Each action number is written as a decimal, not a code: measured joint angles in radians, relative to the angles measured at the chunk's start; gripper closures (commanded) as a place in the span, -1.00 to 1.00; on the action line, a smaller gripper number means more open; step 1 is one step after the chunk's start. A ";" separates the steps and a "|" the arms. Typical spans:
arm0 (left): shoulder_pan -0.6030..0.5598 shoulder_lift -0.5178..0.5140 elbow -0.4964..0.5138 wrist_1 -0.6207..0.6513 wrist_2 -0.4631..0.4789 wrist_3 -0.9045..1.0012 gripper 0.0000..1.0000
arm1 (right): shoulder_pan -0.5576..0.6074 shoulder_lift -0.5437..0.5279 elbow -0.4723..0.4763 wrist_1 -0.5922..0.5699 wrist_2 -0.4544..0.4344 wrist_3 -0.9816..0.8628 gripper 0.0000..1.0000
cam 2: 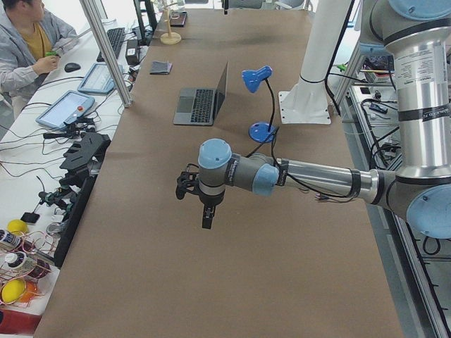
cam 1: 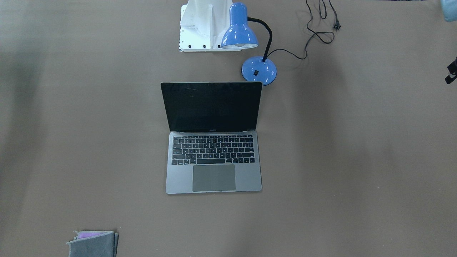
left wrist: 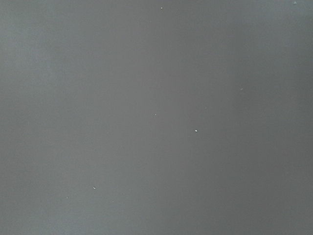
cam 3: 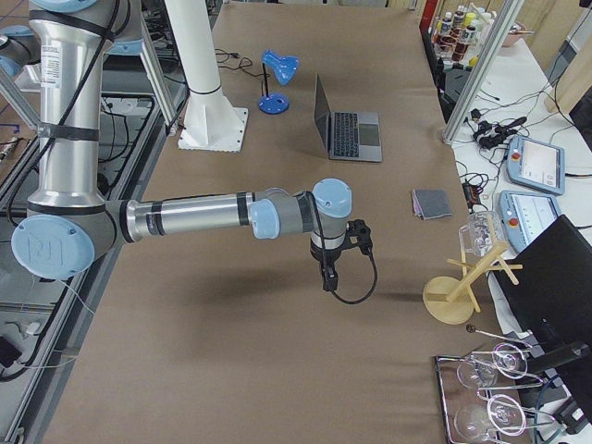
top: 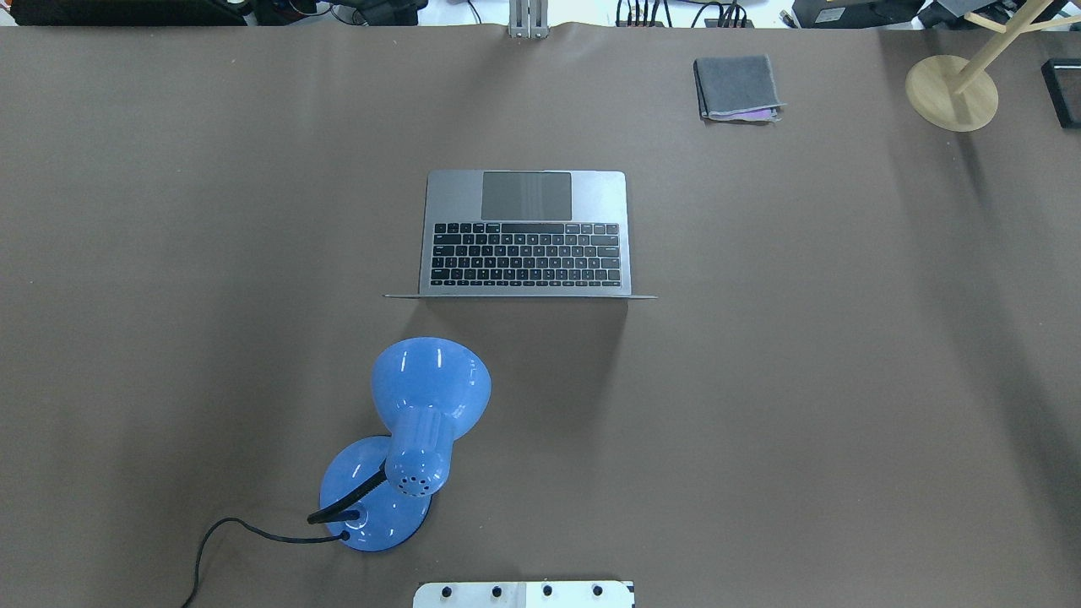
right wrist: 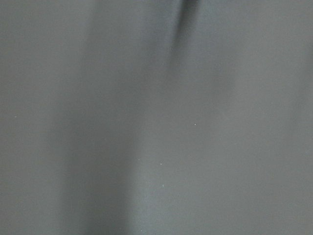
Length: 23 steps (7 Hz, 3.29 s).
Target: Close laptop
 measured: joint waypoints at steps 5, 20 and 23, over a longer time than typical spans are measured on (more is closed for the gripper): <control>0.000 0.007 -0.011 -0.002 0.002 0.002 -0.95 | 0.000 -0.001 0.002 0.000 0.001 0.005 -1.00; 0.070 -0.005 -0.091 -0.002 -0.012 -0.221 0.26 | -0.064 0.016 0.046 0.064 0.074 0.163 0.59; 0.267 -0.109 -0.197 0.007 -0.015 -0.667 1.00 | -0.330 0.023 0.226 0.256 0.007 0.784 1.00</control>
